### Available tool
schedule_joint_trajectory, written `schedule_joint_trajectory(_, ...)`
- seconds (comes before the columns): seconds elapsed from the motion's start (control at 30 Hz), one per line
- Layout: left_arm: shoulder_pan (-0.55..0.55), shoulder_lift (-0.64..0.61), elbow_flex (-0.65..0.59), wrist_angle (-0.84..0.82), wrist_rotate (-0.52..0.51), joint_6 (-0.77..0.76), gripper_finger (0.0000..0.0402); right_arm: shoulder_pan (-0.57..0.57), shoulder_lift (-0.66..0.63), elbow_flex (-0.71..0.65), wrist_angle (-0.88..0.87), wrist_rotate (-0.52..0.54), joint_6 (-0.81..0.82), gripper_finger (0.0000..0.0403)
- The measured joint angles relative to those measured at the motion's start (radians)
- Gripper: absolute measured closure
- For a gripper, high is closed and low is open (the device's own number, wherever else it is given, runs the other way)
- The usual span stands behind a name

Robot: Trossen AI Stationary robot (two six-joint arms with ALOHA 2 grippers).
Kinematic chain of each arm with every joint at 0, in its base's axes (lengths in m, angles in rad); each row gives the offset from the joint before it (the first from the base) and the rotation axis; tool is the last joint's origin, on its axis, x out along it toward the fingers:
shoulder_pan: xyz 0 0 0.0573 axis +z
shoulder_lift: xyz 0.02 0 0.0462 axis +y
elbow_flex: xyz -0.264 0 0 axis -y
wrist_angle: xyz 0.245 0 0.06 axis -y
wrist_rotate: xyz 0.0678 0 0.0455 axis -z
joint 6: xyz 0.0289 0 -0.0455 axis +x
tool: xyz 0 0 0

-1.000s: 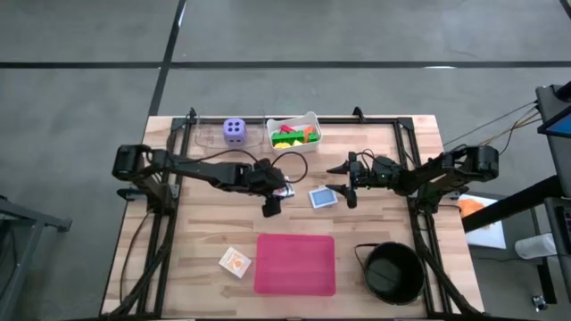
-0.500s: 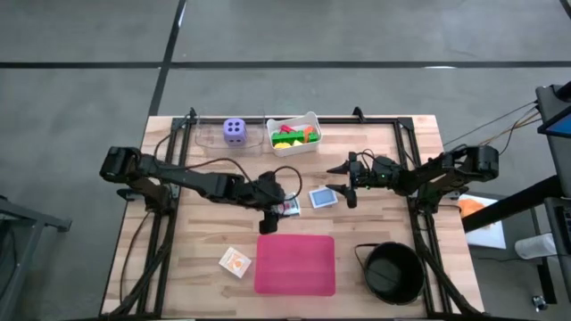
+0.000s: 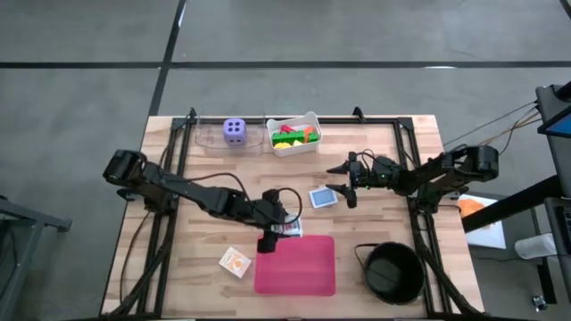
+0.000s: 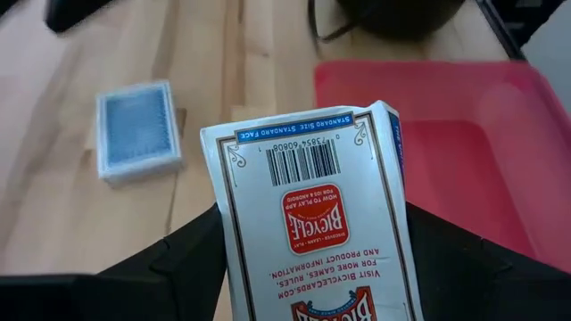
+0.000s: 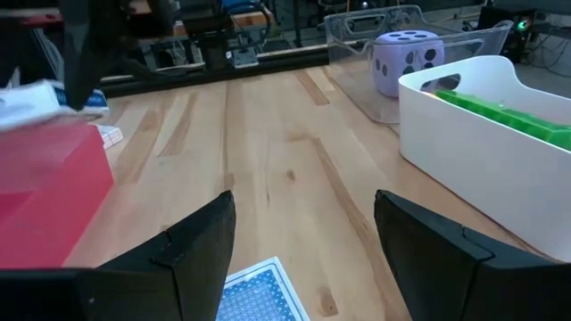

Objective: Pick & Place Toys
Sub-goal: Put the white deck of cards into the red bin

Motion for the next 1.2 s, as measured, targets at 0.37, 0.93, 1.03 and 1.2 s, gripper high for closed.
schedule_joint_trajectory(0.37,-0.046,0.128,0.007,0.087,0.038,-0.014,0.0126,0.002,0.009,-0.001,-0.025,0.003,0.015,0.0135)
schedule_joint_trajectory(0.93,-0.109,0.144,-0.001,0.091,0.070,0.029,0.0133,0.006,0.090,0.001,-0.030,0.011,0.033,0.0135)
schedule_joint_trajectory(1.03,-0.117,0.144,-0.001,0.095,0.068,0.043,0.0131,0.006,0.094,0.001,-0.030,0.011,0.037,0.0135)
schedule_joint_trajectory(1.2,-0.118,0.143,-0.001,0.082,0.050,0.026,0.0093,0.006,0.080,0.001,-0.029,0.011,0.041,0.0135)
